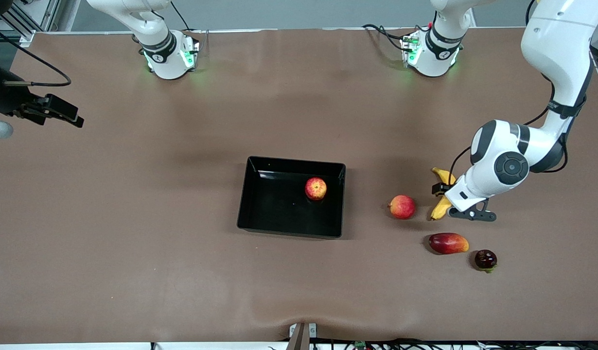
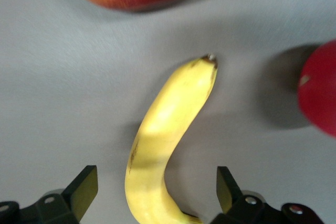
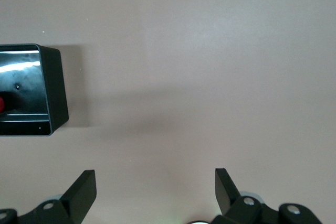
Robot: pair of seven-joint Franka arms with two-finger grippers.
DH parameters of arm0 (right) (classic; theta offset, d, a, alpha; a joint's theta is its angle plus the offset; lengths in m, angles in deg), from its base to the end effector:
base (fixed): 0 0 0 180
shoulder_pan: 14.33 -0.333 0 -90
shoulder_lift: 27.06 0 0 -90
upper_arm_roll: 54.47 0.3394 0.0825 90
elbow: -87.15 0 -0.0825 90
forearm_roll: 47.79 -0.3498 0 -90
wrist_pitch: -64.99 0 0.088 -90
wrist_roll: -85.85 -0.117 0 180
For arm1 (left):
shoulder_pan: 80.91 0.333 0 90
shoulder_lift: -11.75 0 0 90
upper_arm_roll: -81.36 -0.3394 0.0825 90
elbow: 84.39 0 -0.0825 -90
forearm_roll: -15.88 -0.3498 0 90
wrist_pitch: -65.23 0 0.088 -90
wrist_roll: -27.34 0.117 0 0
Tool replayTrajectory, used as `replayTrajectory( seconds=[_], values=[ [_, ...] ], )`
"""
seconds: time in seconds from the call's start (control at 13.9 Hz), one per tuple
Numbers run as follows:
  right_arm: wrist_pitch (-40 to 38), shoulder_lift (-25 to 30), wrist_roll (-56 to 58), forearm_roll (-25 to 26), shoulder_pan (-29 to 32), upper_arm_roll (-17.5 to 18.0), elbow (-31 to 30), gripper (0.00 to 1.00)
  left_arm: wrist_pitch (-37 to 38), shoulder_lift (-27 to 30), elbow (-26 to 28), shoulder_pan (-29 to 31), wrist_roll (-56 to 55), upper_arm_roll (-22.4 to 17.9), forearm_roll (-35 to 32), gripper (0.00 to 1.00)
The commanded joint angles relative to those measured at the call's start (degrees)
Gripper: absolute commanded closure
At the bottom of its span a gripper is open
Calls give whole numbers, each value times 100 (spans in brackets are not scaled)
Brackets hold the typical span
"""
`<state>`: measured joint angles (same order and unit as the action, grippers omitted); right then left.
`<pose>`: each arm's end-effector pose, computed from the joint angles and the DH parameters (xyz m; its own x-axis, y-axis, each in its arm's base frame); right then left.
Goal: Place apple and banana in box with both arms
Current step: 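Grasp the yellow banana with the left gripper and lift it, then carry the banana over the tray and lower it with the left gripper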
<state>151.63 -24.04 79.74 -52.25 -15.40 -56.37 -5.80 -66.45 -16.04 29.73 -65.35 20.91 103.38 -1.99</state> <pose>0.4954 0.0018 0.6377 0.9911 -0.1158 -0.0654 -0.1205 -0.9900 -0.0730 0.5796 -0.0462 0.2578 0.9736 -0.1906 -0.1259 -0.1971 -0.9795 -0.0416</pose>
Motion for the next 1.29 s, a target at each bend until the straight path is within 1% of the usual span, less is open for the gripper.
replayTrajectory(
  seconds=[0.0, 0.07, 0.14, 0.22, 0.29, 0.36, 0.43, 0.5, 0.57, 0.72, 0.79, 0.86, 0.93, 1.0, 1.22],
  values=[
    [-103, 23, -30, 41, 72, 102, 119, 0, -199, -155, 101, 88, 213, 38, -110, 14],
    [-138, 14, -21, 41, 55, 111, 162, 0, -252, -234, 127, 88, 213, 30, -328, 24],
    [-139, -3, -12, 41, 37, 111, 276, 0, -253, -270, 128, 105, 213, 38, -574, 29],
    [-173, -21, 5, 50, 20, 111, 373, 0, -253, -357, 128, 132, 213, 38, -681, 37],
    [-252, -30, 5, 85, 19, 120, 382, 0, -253, -384, 128, 132, 213, 30, -682, 51],
    [-270, -38, 31, 190, -24, 128, 374, 0, -244, -367, 119, 141, 169, 38, -682, 69],
    [-314, -30, 110, 260, -59, 120, 374, 0, -157, -271, 119, 132, 99, 47, -682, 97],
    [-427, -30, 285, 261, -60, 120, 374, 0, -25, -105, 119, 132, 3, 65, -612, 100],
    [-577, -30, 452, 278, -42, 111, 382, 0, 133, 114, 110, 114, -172, 204, -568, 100],
    [-858, -21, 611, 296, 10, 85, 383, 0, 711, 502, -30, 114, -960, 791, -428, 100],
    [-955, -21, 620, 296, 54, 85, 383, 0, 975, 573, -257, 106, -1426, 1151, -366, 100],
    [-956, -12, 612, 296, 37, 93, 383, 0, 1309, 539, -581, 62, -1814, 1529, -348, 100],
    [-921, -3, 612, 296, 28, 111, 383, 0, 1642, 425, -1019, -25, -2244, 1802, -261, 100],
    [-895, 5, 612, 296, 11, 120, 383, 0, 1811, 198, -1415, -261, -2692, 1970, -104, 100],
    [-710, 23, 612, 287, 2, 129, 383, 0, 1866, -373, -2348, -1350, -3993, 1963, 4, 100]
  ],
)
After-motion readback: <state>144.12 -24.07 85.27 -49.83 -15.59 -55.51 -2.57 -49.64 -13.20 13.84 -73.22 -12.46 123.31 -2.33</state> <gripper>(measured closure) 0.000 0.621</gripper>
